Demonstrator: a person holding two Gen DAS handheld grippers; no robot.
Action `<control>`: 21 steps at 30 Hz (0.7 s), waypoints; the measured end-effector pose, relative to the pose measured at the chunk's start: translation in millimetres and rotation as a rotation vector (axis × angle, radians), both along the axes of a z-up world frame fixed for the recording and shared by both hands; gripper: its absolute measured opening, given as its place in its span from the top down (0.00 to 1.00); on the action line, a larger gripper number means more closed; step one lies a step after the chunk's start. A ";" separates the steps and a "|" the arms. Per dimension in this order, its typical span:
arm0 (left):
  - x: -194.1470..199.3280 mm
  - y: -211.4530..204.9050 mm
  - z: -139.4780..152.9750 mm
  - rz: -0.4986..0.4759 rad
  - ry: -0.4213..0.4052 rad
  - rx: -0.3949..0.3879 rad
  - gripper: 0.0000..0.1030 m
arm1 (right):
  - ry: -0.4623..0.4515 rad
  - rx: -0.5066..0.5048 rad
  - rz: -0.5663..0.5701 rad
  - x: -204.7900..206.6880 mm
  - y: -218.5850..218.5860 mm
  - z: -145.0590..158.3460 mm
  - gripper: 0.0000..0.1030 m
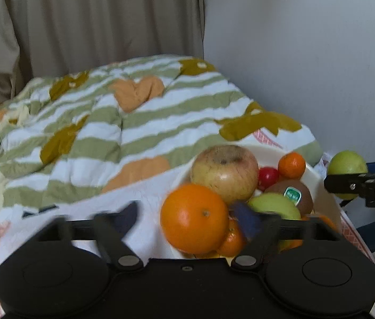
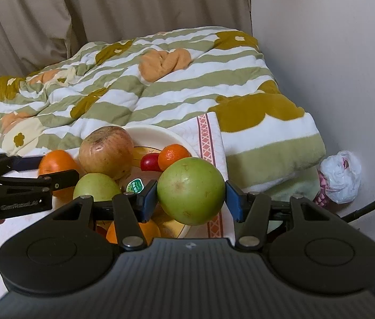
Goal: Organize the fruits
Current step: 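Release the orange onto the bowl with the left tool while the right tool drops the green apple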
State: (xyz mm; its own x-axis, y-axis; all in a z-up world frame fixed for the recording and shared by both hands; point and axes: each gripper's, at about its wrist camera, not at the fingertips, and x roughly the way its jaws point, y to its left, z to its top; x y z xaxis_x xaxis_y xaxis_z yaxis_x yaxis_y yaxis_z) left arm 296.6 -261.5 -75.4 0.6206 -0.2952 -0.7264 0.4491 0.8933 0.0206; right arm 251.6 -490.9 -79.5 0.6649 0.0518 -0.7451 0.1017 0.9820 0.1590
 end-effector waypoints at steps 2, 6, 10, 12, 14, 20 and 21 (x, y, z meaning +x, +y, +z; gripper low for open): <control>-4.3 1.3 6.0 0.006 -0.032 0.002 0.01 | 0.000 0.001 0.001 0.2 -0.2 0.0 0.33; -9.6 6.5 11.3 0.028 -0.023 0.018 0.01 | -0.002 0.005 0.006 1.0 -0.2 0.1 0.33; -15.7 16.3 16.5 0.061 -0.010 -0.006 0.01 | 0.001 0.011 0.019 2.7 -0.6 -1.6 0.33; -20.0 19.3 17.5 0.078 0.001 -0.015 0.01 | 0.001 0.020 0.030 3.4 -0.2 -3.1 0.33; -25.5 22.2 17.9 0.090 0.006 -0.020 0.01 | -0.004 0.028 0.039 4.4 -0.1 -5.4 0.33; -44.7 30.0 20.6 0.144 -0.004 -0.015 0.01 | -0.007 0.045 0.070 4.3 -0.6 -12.4 0.32; -47.5 31.1 20.7 0.155 -0.005 -0.017 0.01 | -0.007 0.051 0.075 4.6 -1.8 -14.2 0.32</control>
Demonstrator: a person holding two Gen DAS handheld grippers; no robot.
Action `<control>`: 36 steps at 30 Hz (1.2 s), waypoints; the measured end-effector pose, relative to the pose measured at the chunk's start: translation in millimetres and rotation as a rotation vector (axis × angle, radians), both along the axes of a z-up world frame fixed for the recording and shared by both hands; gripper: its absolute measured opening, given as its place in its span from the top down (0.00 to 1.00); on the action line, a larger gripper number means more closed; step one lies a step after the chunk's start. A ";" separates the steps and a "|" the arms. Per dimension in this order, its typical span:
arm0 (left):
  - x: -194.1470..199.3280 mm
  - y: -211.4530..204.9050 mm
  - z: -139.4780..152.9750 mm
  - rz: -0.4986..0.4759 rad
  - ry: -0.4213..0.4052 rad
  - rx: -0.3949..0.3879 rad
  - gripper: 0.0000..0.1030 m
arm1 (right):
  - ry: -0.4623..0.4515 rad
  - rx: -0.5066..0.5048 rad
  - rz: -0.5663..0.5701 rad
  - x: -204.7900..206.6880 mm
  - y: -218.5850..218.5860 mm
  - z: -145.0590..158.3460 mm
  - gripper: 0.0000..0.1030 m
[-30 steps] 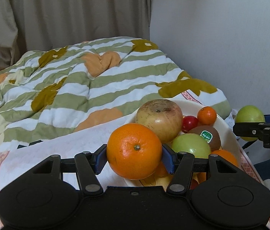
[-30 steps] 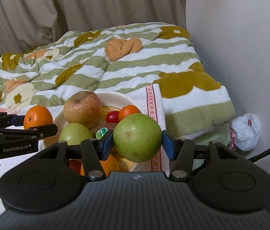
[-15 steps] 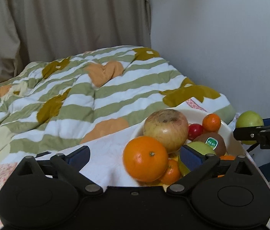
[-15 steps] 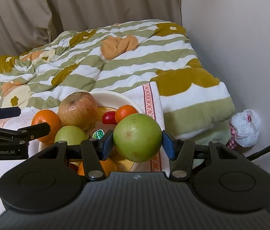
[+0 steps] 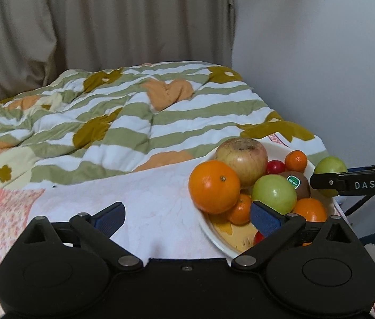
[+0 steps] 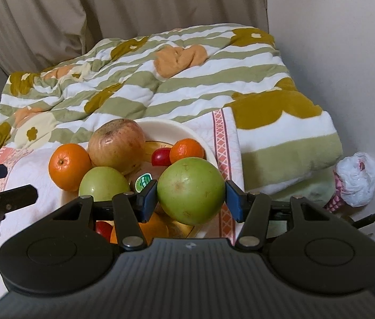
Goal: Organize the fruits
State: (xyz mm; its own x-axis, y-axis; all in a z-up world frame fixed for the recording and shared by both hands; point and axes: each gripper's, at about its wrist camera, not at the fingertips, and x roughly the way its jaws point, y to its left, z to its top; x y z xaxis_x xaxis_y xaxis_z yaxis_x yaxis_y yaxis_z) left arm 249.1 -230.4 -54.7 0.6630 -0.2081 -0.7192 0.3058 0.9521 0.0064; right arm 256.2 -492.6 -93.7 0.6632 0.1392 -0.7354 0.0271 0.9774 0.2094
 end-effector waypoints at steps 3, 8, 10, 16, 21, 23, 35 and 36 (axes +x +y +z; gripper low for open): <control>-11.8 3.6 -0.5 0.035 -0.005 -0.003 0.01 | -0.032 0.021 0.020 -1.8 -3.3 -1.8 0.25; -34.4 8.7 -0.4 0.102 -0.007 0.010 0.01 | -0.063 -0.011 0.046 -4.8 -3.5 0.0 0.01; -43.1 12.8 1.8 0.126 -0.007 0.006 0.01 | -0.080 -0.017 0.053 -9.2 -2.7 4.6 0.00; -72.1 31.1 23.9 0.175 -0.051 -0.014 0.01 | -0.120 -0.016 0.063 -27.0 9.1 28.8 0.00; -98.4 57.1 55.7 0.200 -0.128 -0.036 0.01 | -0.173 -0.034 0.067 -50.3 33.8 63.2 0.00; -110.1 69.1 67.3 0.204 -0.156 -0.045 0.01 | -0.192 -0.042 0.068 -62.9 47.1 78.7 0.00; -180.9 129.8 107.3 0.233 -0.249 -0.032 0.00 | -0.245 -0.098 0.080 -159.4 134.4 138.0 0.00; -184.3 132.9 106.8 0.236 -0.246 -0.029 0.00 | -0.240 -0.104 0.080 -165.4 139.0 138.2 0.00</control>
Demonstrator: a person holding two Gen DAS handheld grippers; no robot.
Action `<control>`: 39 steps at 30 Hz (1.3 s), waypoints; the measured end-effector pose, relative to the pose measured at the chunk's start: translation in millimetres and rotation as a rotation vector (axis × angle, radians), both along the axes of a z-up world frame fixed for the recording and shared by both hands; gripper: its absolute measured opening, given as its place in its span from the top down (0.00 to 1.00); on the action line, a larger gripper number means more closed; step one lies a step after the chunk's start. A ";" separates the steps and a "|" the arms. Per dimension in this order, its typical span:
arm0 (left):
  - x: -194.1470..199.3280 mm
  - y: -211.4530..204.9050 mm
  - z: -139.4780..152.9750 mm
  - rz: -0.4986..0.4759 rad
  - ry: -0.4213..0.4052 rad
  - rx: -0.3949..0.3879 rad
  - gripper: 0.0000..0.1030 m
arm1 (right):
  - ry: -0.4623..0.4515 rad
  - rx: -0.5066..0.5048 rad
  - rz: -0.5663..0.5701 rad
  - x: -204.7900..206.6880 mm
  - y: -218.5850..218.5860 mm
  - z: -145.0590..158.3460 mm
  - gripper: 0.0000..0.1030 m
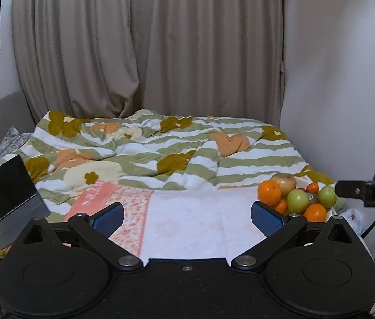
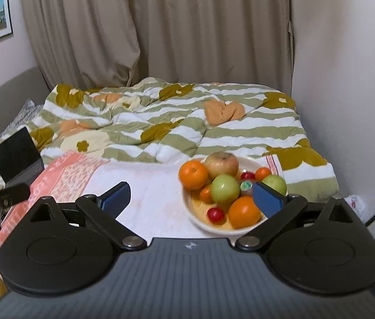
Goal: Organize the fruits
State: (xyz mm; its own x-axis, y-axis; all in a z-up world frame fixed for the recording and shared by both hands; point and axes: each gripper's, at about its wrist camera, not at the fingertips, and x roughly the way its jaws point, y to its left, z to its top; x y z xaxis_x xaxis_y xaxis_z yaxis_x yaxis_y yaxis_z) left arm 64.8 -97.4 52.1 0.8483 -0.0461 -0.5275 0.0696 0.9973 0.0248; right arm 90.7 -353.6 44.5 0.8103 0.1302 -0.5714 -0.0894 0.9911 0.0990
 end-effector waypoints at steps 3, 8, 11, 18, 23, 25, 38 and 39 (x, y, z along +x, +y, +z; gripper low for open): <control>-10.5 8.7 -2.2 0.002 0.010 0.007 0.00 | 0.014 -0.026 -0.011 -20.1 13.6 -1.9 0.00; -24.6 18.3 -8.3 0.000 0.031 0.020 0.00 | 0.050 -0.039 -0.040 -42.4 22.3 -12.0 0.00; -29.8 21.7 -11.6 -0.003 0.045 0.017 0.00 | 0.065 -0.045 -0.058 -51.9 25.0 -16.6 0.00; -37.9 23.5 -10.6 -0.010 0.037 0.019 0.00 | 0.073 -0.059 -0.087 -62.9 27.3 -18.3 0.00; -39.9 24.1 -10.6 -0.011 0.035 0.021 0.00 | 0.070 -0.061 -0.098 -66.1 27.3 -16.4 0.00; -39.8 23.4 -10.4 -0.011 0.035 0.020 0.00 | 0.070 -0.065 -0.099 -67.6 27.1 -16.1 0.00; -40.8 25.1 -10.0 -0.011 0.033 0.026 0.00 | 0.073 -0.065 -0.101 -68.2 27.6 -16.8 0.00; -40.9 25.6 -9.8 -0.011 0.033 0.026 0.00 | 0.075 -0.063 -0.102 -68.9 27.6 -16.8 0.00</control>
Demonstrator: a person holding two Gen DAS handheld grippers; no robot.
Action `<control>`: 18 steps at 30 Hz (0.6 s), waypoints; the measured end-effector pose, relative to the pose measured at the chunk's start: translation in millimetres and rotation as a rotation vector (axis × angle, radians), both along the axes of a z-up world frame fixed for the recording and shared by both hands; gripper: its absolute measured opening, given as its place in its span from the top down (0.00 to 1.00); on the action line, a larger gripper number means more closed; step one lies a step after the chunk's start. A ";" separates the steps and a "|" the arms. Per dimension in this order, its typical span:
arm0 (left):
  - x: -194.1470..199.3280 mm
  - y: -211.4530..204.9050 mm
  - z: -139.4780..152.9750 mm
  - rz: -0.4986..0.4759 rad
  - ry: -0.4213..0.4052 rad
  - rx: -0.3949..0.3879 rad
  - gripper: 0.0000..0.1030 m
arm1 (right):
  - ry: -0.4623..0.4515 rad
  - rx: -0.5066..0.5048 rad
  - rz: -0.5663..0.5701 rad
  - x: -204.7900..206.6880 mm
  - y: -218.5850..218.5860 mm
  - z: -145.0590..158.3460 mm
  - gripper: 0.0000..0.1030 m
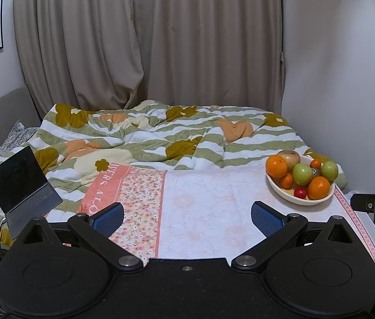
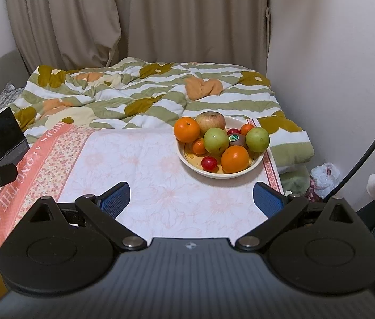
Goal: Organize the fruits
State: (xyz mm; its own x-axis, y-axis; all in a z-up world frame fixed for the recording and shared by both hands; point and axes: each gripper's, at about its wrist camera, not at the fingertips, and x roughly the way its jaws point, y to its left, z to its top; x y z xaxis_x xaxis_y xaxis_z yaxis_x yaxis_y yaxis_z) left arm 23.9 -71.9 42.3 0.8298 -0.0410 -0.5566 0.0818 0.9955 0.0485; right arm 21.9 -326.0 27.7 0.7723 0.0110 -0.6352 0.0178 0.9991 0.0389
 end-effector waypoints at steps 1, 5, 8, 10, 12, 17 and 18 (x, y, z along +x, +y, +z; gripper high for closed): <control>-0.1 0.3 0.1 0.000 -0.001 0.000 0.00 | 0.000 0.000 0.000 0.1 0.0 -0.9 0.00; 0.1 2.3 0.3 0.000 -0.001 0.001 0.00 | 0.008 0.000 -0.004 -1.7 1.2 -3.5 0.00; 1.4 5.2 0.3 0.001 0.002 -0.005 0.00 | 0.011 -0.002 -0.006 -1.2 2.8 -6.5 0.00; 1.8 7.4 0.5 0.003 0.003 -0.005 0.00 | 0.012 -0.001 -0.006 -1.1 2.8 -6.3 0.00; 2.1 7.8 0.5 0.004 0.005 -0.004 0.00 | 0.014 0.000 -0.006 -0.7 3.4 -7.1 0.00; 3.2 8.4 0.0 0.008 0.010 -0.002 0.00 | 0.022 -0.003 -0.007 1.3 6.2 -9.8 0.00; 3.4 9.0 -0.1 0.008 0.011 -0.001 0.00 | 0.024 -0.004 -0.008 2.0 7.0 -10.3 0.00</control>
